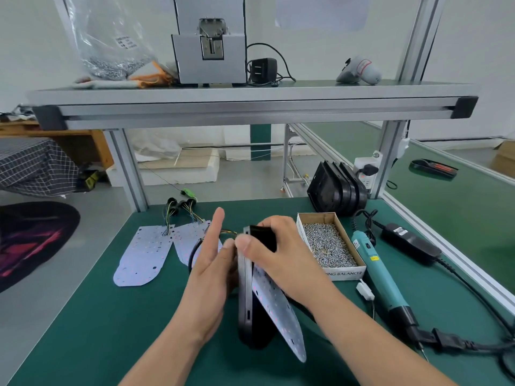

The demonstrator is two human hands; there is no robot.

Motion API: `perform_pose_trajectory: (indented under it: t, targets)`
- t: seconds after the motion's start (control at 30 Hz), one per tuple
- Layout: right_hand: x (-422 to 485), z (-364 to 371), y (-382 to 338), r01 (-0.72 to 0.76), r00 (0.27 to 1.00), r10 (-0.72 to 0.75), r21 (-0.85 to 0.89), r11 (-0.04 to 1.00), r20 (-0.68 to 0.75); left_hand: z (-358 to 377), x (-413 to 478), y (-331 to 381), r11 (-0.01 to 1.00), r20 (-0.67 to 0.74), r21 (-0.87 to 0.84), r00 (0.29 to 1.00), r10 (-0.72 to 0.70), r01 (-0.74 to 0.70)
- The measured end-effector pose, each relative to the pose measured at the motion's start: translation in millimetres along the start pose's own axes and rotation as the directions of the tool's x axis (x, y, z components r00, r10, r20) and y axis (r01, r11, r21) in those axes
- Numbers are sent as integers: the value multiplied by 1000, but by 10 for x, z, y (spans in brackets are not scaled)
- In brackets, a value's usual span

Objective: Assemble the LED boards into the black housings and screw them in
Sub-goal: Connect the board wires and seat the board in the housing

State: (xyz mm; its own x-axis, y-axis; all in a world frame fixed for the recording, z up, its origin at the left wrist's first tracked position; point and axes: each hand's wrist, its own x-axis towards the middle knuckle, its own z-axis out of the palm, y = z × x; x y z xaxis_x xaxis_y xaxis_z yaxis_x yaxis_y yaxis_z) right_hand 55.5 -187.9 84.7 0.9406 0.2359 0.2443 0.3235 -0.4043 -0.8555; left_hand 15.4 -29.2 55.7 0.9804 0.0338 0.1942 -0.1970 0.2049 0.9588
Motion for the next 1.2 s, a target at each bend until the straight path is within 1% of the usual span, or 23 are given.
perform_pose_trajectory:
  t: [0.1, 0.17, 0.2, 0.27, 0.3, 0.37, 0.43, 0.47, 0.53, 0.57, 0.6, 0.7, 0.73, 0.8, 0.87, 0.9, 0.93, 1.0, 1.07, 1.1, 1.13, 1.2]
  targets:
    - [99, -53, 106, -1, 999, 0, -43, 999, -35, 71, -86, -45, 999, 83, -43, 996, -29, 33]
    - [130, -88, 172, -28, 998, 25, -60, 998, -52, 99, -134, -95, 999, 153, 20, 988, -36, 33]
    - [146, -91, 210, -37, 998, 33, -77, 996, -54, 100, -150, -130, 996, 171, 88, 985, -21, 6]
    - [176, -87, 295, -30, 999, 23, -144, 989, -49, 104, -179, -184, 975, 186, 214, 982, 20, -61]
    - [178, -88, 327, -31, 999, 25, -165, 986, -40, 102, -188, -202, 966, 188, 246, 981, 37, -84]
    - [160, -111, 358, -30, 1000, 30, -168, 985, -2, 71, -175, -219, 959, 134, 267, 989, 61, -95]
    - [113, -150, 366, -9, 1000, 6, -201, 979, -16, 14, -131, -210, 975, 52, 219, 998, 23, -33]
    - [81, -172, 367, 23, 997, -39, -242, 970, -64, -17, -116, -199, 987, 23, 162, 1000, -7, 3]
    - [-2, -209, 342, 96, 969, -160, -307, 947, -190, -62, -89, -191, 998, -4, 41, 999, -54, 54]
    - [-41, -228, 311, 110, 960, -183, -318, 942, -211, -74, -83, -190, 998, -18, -2, 998, -68, 68]
    - [-77, -240, 271, 103, 969, -168, -321, 941, -181, -82, -84, -195, 996, -25, -32, 997, -79, 78]
    - [-160, -196, 199, 68, 998, -61, -394, 916, 30, -58, -90, -226, 998, -52, -28, 996, -66, 64]
    - [-175, -171, 184, 68, 997, -43, -411, 909, 70, -38, -100, -225, 998, -68, -12, 996, -62, 62]
    - [-188, -143, 170, 64, 995, -26, -403, 913, 97, -13, -111, -241, 998, -96, 30, 994, -55, 58]
    - [-171, -157, 183, 39, 994, 0, -356, 934, 110, -3, -117, -245, 997, -91, 56, 995, -41, 46]
    - [-153, -174, 197, 16, 992, 22, -304, 953, 121, 7, -118, -237, 998, -84, 53, 996, -38, 42]
    - [-126, -196, 215, -10, 991, 40, -229, 973, 128, 14, -121, -231, 998, -84, 47, 996, -35, 39]
    - [-72, -246, 259, -62, 990, 64, -23, 998, 122, 41, -131, -210, 999, -100, 28, 994, -36, 39]
    - [-38, -295, 296, -98, 992, 79, 208, 973, 97, 68, -138, -180, 999, -79, -5, 996, -36, 35]
    - [-35, -312, 308, -106, 993, 88, 287, 952, 73, 84, -139, -170, 1000, -48, -5, 999, -25, 25]
    - [-34, -320, 314, -107, 994, 97, 333, 937, 46, 101, -138, -162, 1000, -24, 5, 1000, -16, 16]
    - [-36, -303, 335, -100, 994, 105, 357, 929, 5, 114, -126, -185, 999, 1, -22, 1000, -30, 30]
